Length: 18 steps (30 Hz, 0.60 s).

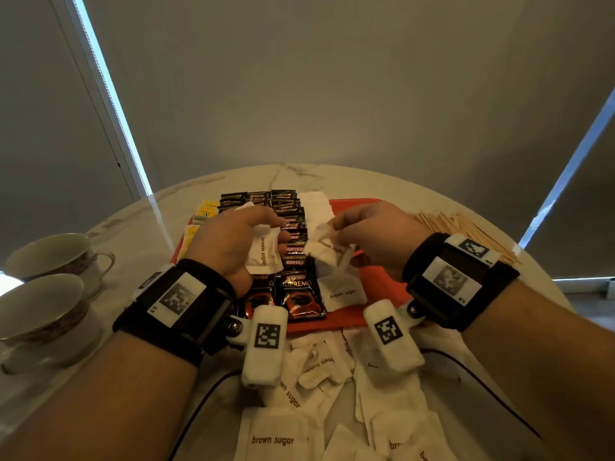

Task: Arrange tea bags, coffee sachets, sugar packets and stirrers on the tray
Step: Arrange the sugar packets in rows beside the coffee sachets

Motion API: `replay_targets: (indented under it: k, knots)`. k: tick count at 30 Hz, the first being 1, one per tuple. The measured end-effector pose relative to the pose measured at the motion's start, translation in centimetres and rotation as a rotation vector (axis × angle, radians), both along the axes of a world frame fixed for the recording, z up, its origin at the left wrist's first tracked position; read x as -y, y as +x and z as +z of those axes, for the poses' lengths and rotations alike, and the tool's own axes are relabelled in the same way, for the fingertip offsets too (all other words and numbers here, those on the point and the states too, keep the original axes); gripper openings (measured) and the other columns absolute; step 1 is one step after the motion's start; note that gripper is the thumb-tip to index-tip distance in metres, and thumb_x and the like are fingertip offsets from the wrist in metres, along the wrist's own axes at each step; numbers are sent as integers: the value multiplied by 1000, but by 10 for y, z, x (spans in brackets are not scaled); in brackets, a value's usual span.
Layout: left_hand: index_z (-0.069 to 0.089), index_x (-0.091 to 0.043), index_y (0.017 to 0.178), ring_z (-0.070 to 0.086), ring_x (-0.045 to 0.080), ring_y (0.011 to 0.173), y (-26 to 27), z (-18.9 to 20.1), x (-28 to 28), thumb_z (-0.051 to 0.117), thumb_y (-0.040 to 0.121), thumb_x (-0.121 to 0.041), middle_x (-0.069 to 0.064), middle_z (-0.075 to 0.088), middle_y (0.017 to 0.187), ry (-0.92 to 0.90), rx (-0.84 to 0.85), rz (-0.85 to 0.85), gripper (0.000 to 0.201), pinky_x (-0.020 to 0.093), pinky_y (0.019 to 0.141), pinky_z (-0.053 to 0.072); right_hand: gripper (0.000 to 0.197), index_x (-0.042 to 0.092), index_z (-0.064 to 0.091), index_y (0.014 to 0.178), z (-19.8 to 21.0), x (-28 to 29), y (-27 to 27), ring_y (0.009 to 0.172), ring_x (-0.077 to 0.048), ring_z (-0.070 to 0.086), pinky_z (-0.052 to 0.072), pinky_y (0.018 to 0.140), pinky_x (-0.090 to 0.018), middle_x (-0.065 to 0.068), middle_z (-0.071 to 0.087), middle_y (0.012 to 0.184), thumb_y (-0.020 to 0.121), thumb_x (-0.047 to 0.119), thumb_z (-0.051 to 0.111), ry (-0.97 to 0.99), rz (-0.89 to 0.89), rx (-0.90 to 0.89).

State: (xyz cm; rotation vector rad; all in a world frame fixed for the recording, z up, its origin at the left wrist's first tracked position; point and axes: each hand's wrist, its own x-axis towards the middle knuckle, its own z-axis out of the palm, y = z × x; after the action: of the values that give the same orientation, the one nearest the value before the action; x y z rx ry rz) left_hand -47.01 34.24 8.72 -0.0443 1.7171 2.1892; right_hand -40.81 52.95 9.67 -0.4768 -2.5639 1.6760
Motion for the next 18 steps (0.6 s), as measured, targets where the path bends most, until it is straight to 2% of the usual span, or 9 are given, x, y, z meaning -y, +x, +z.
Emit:
replay_targets:
  k: [3, 6, 8, 10, 11, 14, 18]
  knots:
    - [67, -7, 97, 67, 22, 67, 1, 2, 2, 62, 96, -6, 9, 73, 74, 20, 27, -3, 5, 35, 67, 57, 18, 24, 76, 92, 0, -7, 11, 82, -17, 70, 58, 69, -31, -2, 76, 95, 93, 8, 68, 133, 62, 127]
    - [66, -7, 98, 67, 22, 69, 3, 2, 2, 59, 97, -5, 10, 73, 77, 20, 22, -15, 7, 35, 67, 57, 15, 23, 78, 96, -2, -13, 20, 88, -16, 74, 60, 69, -28, 1, 78, 96, 92, 10, 71, 187, 119, 193]
    - [67, -6, 94, 67, 22, 69, 3, 1, 1, 59, 97, -6, 8, 73, 70, 13, 20, -26, 9, 35, 69, 57, 12, 23, 78, 95, -3, -14, 23, 87, -13, 73, 58, 67, -26, 4, 78, 93, 90, 13, 74, 235, 144, 223]
    - [68, -7, 94, 68, 22, 70, 4, 2, 1, 61, 96, -7, 7, 74, 67, 2, 20, -27, 8, 36, 71, 58, 10, 25, 79, 94, -2, -13, 24, 90, -12, 72, 60, 72, -28, 6, 78, 93, 90, 17, 75, 271, 169, 257]
    - [69, -7, 95, 69, 22, 71, 4, 2, 1, 61, 96, -7, 8, 75, 69, -2, 18, -23, 7, 36, 70, 58, 10, 26, 79, 94, -2, -12, 25, 91, -12, 72, 60, 75, -29, 7, 78, 93, 89, 18, 75, 289, 183, 267]
    - [68, -7, 96, 70, 22, 68, 5, 2, 1, 61, 96, -7, 11, 74, 81, -8, 20, -21, 7, 35, 67, 58, 10, 30, 80, 94, -3, -6, 26, 90, -7, 67, 49, 68, -22, 12, 76, 93, 89, 23, 76, 354, 204, 266]
    - [69, -6, 96, 69, 18, 60, 4, 3, 1, 60, 97, -8, 9, 73, 75, -12, 29, -31, 9, 31, 59, 60, 10, 33, 80, 96, -3, 0, 28, 90, -3, 63, 43, 64, -19, 15, 74, 96, 90, 27, 76, 408, 193, 249]
